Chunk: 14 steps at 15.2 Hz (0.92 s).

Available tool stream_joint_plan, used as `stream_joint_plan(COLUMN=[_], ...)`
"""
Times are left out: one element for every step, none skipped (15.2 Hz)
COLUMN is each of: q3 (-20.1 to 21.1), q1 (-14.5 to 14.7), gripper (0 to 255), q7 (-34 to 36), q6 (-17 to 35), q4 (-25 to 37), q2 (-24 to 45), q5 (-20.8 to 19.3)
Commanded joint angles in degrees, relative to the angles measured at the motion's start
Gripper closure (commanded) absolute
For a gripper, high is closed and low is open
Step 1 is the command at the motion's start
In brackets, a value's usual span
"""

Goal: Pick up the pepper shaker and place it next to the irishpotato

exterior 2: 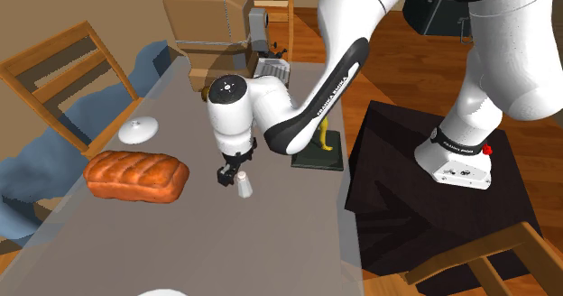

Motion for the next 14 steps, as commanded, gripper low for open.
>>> stream_joint_plan(q3=[-0.6,-0.8,-1.0,-1.3,-1.5,-1.9,-1.9,-1.9,-1.9,-1.9,-1.9,-1.9,-1.9,-1.9], q1=[0.6,0.7,0.8,0.9,1.0,1.2,1.2,1.2,1.2,1.2,1.2,1.2,1.2,1.2], gripper=[0,0,0,0,0,0,0,0,0,0,0,0,0,0], q7=[0.5,0.7,0.8,1.0,1.1,1.3,1.3,1.3,1.3,1.3,1.3,1.3,1.3,1.3], q6=[0.5,0.9,1.3,1.7,2.1,2.7,2.7,2.7,2.7,2.7,2.7,2.7,2.7,2.7], q4=[1.2,1.4,1.6,1.9,2.1,2.5,2.5,2.5,2.5,2.5,2.5,2.5,2.5,2.5], q2=[1.8,2.4,3.0,3.6,4.3,5.3,5.3,5.3,5.3,5.3,5.3,5.3,5.3,5.3], q5=[-0.6,-0.9,-1.1,-1.4,-1.7,-2.0,-2.0,-2.0,-2.0,-2.0,-2.0,-2.0,-2.0,-2.0])
